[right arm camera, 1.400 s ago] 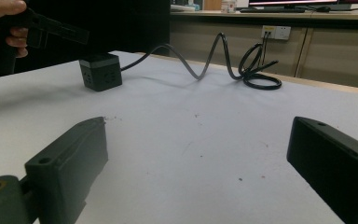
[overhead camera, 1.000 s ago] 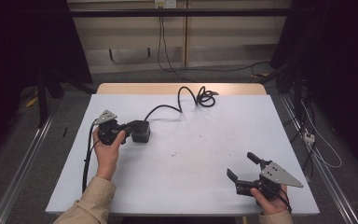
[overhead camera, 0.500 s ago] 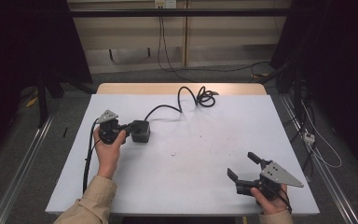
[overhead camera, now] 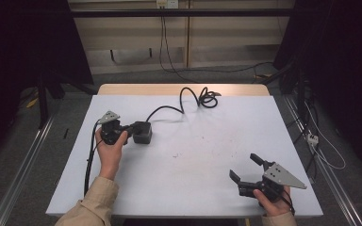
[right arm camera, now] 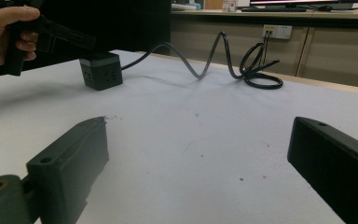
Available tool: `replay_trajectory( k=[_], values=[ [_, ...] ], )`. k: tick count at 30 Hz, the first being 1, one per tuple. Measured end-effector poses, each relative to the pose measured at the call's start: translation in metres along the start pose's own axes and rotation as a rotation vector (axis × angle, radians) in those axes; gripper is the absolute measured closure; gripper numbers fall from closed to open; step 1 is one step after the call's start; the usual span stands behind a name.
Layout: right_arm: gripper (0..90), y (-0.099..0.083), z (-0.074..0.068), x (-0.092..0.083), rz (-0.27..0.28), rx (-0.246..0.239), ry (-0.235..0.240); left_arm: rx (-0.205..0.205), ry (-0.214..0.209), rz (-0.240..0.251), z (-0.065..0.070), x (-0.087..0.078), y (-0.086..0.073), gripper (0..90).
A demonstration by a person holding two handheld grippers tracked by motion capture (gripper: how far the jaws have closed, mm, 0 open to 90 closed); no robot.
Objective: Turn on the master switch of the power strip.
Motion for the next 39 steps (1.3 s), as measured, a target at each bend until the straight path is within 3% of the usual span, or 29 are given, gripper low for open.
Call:
replay_trajectory(
  k=[26, 39],
  values=[
    [5.0, 0.0003, 0.0005, -0.0002, 0.003, 0.003, 0.001, 0.009, 0.018, -0.018, -0.0014, 0.0047, -0.0047, 90.0],
    [5.0, 0.0008, 0.0006, -0.0002, 0.004, 0.002, 0.0, 0.036, 0.028, -0.027, 0.0002, 0.004, -0.0055, 90.0]
  ],
)
Point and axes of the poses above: each handheld gripper's, and its own axes: x roughly forward along the jaws, y roughly out of its top, z roughly to its right, the point moved 8 cm from there along x, roughly forward along the jaws, and after that the axes turned 7 degrees about -x, right-handed, at the moved point
